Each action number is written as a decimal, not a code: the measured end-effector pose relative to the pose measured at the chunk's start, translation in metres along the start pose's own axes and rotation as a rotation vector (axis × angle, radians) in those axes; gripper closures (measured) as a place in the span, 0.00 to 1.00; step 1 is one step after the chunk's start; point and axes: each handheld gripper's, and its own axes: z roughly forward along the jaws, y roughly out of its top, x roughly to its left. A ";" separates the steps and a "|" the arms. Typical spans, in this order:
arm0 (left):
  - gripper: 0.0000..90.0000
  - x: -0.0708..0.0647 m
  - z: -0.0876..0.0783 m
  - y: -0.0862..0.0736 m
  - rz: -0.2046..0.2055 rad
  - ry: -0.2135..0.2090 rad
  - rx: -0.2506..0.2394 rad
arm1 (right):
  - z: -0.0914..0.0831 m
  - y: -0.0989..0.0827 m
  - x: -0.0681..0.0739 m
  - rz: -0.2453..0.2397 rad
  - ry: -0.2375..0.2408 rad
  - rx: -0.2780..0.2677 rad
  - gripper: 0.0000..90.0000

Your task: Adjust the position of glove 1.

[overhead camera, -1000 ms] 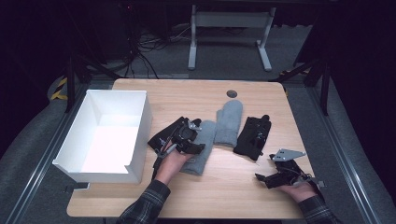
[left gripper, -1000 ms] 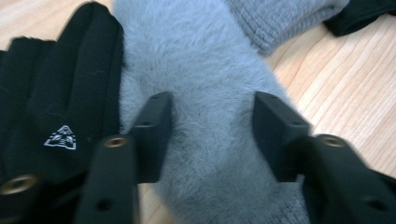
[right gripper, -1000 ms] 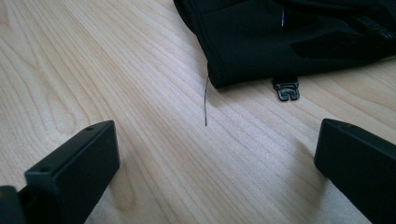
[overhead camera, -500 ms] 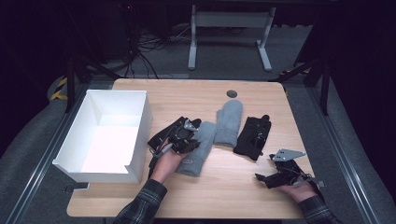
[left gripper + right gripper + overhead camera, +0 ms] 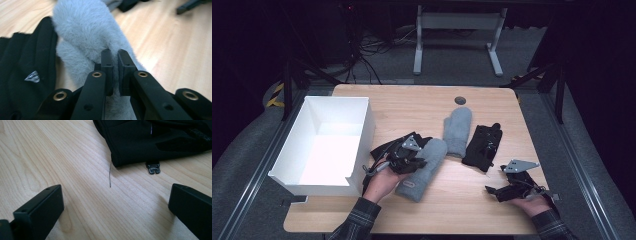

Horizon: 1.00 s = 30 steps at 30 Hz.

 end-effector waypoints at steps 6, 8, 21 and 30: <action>0.95 -0.021 0.007 0.007 0.079 -0.077 0.012 | 0.000 0.000 0.000 0.000 0.000 0.000 0.00; 0.95 -0.023 0.009 0.008 0.089 -0.086 0.017 | 0.000 0.000 0.000 0.000 0.000 0.000 0.00; 0.94 -0.044 0.040 0.014 0.176 -0.163 0.098 | 0.000 0.000 0.000 0.000 0.000 0.000 0.00; 0.62 -0.038 0.040 0.012 0.125 -0.153 0.068 | 0.000 0.000 0.000 0.000 0.000 0.000 0.00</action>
